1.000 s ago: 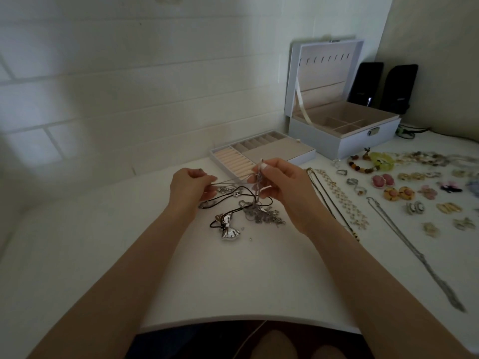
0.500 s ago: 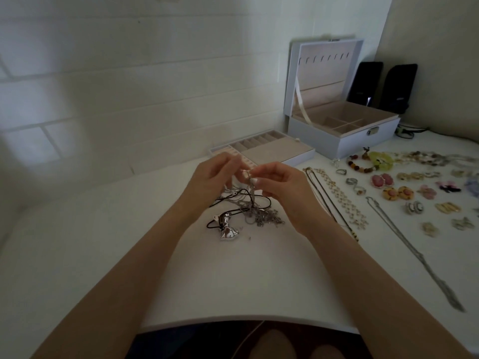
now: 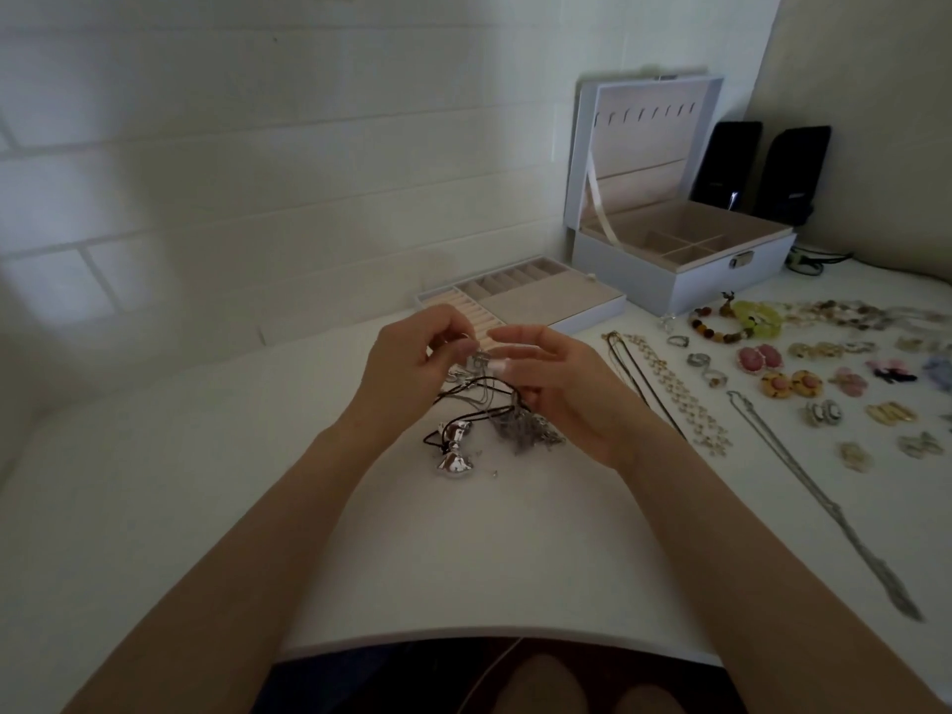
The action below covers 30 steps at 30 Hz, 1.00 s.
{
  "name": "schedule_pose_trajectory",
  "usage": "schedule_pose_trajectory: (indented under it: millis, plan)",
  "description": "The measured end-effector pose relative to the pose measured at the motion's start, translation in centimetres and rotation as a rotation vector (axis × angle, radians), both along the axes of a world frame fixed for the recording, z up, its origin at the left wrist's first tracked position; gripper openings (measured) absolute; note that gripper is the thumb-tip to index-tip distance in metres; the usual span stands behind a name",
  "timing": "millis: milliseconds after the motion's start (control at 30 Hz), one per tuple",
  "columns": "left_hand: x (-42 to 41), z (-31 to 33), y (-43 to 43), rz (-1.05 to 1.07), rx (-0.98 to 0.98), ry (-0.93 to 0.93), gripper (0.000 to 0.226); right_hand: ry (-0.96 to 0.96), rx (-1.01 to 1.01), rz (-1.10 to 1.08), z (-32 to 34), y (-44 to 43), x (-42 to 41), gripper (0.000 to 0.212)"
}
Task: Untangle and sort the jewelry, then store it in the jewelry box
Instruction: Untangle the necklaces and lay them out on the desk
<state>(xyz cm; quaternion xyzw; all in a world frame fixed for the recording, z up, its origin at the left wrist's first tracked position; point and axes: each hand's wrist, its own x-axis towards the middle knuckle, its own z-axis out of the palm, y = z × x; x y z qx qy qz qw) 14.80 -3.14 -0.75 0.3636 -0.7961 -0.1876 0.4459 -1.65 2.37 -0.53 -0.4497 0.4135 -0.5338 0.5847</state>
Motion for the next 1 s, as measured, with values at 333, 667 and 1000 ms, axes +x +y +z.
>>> schedule_pose_trajectory:
  millis: [333,667,1000]
  plan:
    - [0.48,-0.69,-0.82,0.088,-0.222,-0.246,0.016,0.308,-0.162,-0.28,-0.57,-0.04,0.32,0.02]
    - [0.56,-0.18,-0.86,0.034,-0.172,-0.057,0.012,0.383,-0.159,-0.272,-0.54,-0.02,0.52,0.016]
    - [0.2,0.25,-0.19,0.006,-0.14,0.014,0.015,0.394,-0.161,-0.2,-0.43,0.13,0.99,0.025]
